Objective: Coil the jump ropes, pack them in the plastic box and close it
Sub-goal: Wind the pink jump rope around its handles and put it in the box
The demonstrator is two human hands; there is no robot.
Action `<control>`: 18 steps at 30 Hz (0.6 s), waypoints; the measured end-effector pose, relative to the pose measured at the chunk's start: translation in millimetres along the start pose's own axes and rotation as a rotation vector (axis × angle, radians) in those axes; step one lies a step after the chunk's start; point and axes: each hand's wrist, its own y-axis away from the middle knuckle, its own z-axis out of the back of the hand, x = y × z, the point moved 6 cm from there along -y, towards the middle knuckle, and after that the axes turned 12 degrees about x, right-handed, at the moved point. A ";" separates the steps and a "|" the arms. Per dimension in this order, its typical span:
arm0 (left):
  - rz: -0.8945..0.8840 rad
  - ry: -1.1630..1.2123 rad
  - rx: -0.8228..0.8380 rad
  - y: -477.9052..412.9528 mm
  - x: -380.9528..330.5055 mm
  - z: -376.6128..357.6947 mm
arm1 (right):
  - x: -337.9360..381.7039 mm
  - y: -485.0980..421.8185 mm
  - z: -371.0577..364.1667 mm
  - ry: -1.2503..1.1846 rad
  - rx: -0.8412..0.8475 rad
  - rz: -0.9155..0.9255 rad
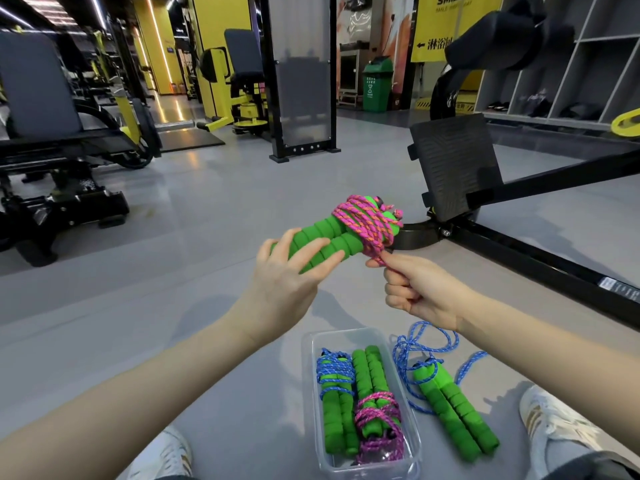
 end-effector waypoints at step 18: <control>-0.035 -0.122 0.229 12.3 7.0 -36.0 | 39.6 12.2 -26.0 1.144 -0.046 0.367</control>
